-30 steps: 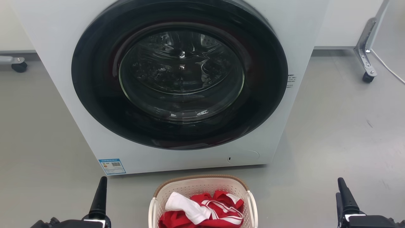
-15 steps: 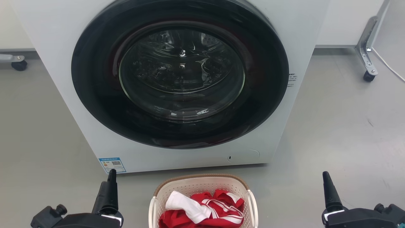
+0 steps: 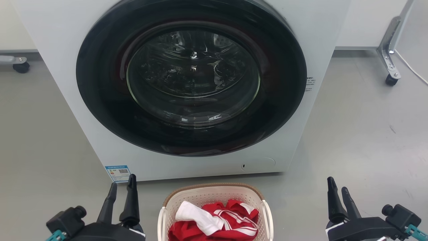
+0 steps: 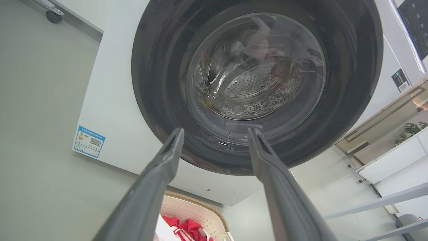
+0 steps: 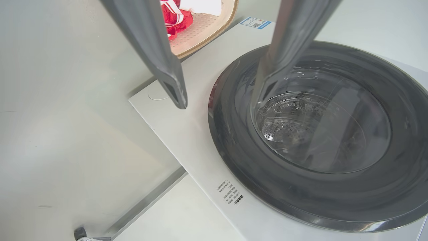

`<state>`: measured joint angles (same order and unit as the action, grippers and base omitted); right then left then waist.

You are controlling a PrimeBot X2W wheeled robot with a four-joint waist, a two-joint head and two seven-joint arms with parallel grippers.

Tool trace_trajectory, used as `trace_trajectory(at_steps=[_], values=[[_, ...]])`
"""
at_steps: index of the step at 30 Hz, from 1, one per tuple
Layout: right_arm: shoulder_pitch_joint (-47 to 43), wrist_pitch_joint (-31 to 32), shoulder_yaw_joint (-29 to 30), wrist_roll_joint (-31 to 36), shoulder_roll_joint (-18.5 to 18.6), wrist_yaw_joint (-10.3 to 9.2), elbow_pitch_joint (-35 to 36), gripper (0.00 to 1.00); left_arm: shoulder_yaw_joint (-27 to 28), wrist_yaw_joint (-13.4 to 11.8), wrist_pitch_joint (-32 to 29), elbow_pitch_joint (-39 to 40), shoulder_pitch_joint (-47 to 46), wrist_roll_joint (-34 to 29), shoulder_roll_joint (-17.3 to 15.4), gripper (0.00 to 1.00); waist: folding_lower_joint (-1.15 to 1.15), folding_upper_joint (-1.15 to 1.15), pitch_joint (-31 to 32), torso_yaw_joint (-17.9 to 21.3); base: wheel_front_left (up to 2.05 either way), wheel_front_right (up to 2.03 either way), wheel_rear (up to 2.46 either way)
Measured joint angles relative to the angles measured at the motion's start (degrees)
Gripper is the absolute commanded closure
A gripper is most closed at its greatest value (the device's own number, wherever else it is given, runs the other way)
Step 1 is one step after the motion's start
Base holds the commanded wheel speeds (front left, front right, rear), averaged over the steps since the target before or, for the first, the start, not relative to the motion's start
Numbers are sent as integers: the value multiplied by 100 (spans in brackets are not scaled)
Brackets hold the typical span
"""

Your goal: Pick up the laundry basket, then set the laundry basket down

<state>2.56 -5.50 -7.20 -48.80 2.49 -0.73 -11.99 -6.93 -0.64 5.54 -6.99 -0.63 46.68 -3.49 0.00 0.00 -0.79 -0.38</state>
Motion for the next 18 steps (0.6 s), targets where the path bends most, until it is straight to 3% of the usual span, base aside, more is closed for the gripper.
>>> trace_trajectory(at_steps=[9,18], values=[[-1,-201,-241,943,8,-159,77,0,-311,-147,198,79,119,-1226,-93,0,0,0,-2,0,0,0,0],[-8,-374,-405,1616,14,-266,123,0,-470,-261,378,191,119,-1996,-119,0,0,0,11,-4,0,0,0]])
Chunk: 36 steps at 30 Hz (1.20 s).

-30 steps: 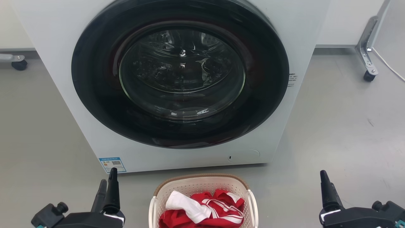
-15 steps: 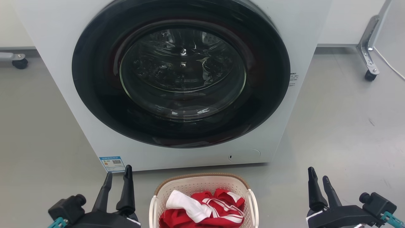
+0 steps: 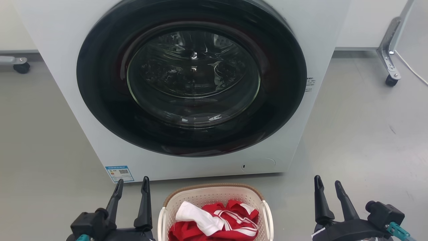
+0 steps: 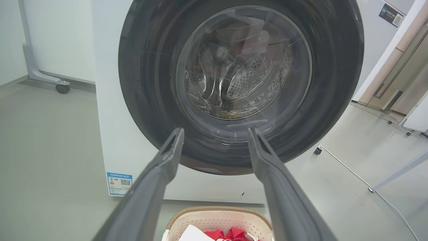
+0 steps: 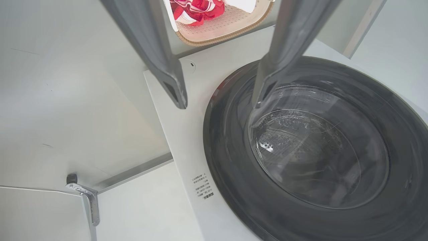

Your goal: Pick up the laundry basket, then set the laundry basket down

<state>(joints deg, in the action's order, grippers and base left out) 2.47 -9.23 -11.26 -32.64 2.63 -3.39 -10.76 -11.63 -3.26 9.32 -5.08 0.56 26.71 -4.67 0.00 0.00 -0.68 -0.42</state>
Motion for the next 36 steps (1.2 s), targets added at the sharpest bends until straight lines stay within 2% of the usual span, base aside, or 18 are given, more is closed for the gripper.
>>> trace_trajectory(at_steps=[24,36], values=[[-183,-504,-358,1819,11,-299,313,0,-359,-338,513,386,350,-2029,-30,0,0,0,135,-6,0,0,0],[-213,-505,-304,1849,11,-300,315,0,-275,-379,516,387,439,-1972,0,0,0,0,140,-3,0,0,0]])
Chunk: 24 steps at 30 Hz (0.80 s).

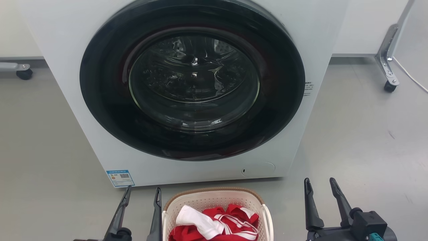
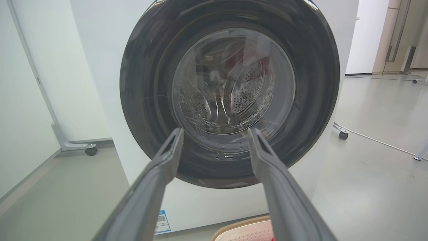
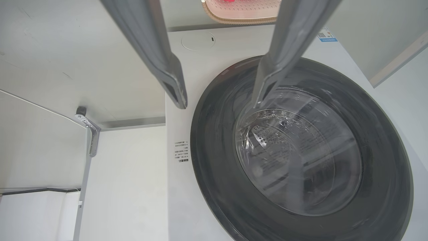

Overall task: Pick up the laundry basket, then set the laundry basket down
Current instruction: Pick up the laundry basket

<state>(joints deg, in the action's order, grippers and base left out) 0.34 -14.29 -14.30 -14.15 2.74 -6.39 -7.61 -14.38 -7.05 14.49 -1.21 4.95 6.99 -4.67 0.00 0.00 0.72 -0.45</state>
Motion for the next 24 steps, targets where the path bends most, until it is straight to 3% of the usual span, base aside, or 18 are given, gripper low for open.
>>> trace_trajectory(at_steps=[24], values=[[-7,0,56,0,-1,36,3,0,73,0,0,0,19,10,60,0,0,0,-61,-1,0,0,0]])
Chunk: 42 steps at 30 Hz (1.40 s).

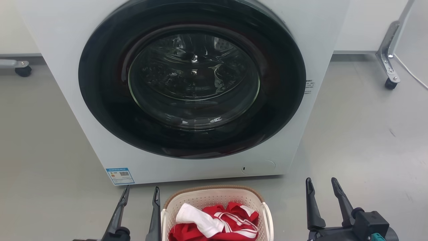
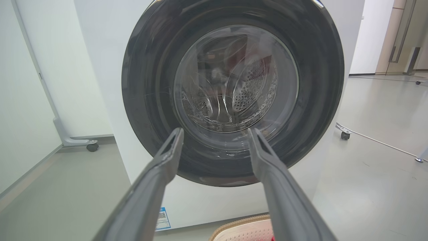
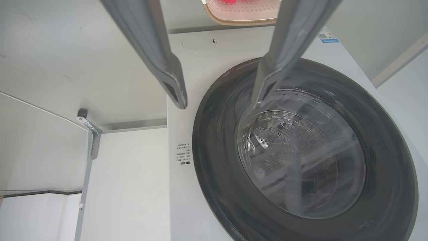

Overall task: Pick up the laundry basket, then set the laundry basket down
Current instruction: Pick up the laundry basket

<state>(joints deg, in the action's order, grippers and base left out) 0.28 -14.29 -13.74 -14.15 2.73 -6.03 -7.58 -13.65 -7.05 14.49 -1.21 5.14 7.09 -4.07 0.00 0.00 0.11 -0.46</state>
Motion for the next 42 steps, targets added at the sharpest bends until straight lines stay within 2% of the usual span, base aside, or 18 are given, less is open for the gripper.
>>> trace_trajectory(at_steps=[9,16,28,42], values=[[-82,0,3,0,-2,52,157,0,5,9,0,146,-6,-1,5,0,0,0,-240,9,0,0,0],[290,-1,91,3,-2,120,102,0,-2,145,1,69,-358,4,13,0,0,0,-658,14,0,0,0],[1109,-26,323,-2,0,200,-634,0,27,405,1,-1004,-1323,310,58,0,1,1,-1683,-30,0,0,0],[2063,-41,378,3,11,208,-1555,0,52,555,-1,-2334,-2477,412,105,0,1,1,-2785,-115,0,0,0]])
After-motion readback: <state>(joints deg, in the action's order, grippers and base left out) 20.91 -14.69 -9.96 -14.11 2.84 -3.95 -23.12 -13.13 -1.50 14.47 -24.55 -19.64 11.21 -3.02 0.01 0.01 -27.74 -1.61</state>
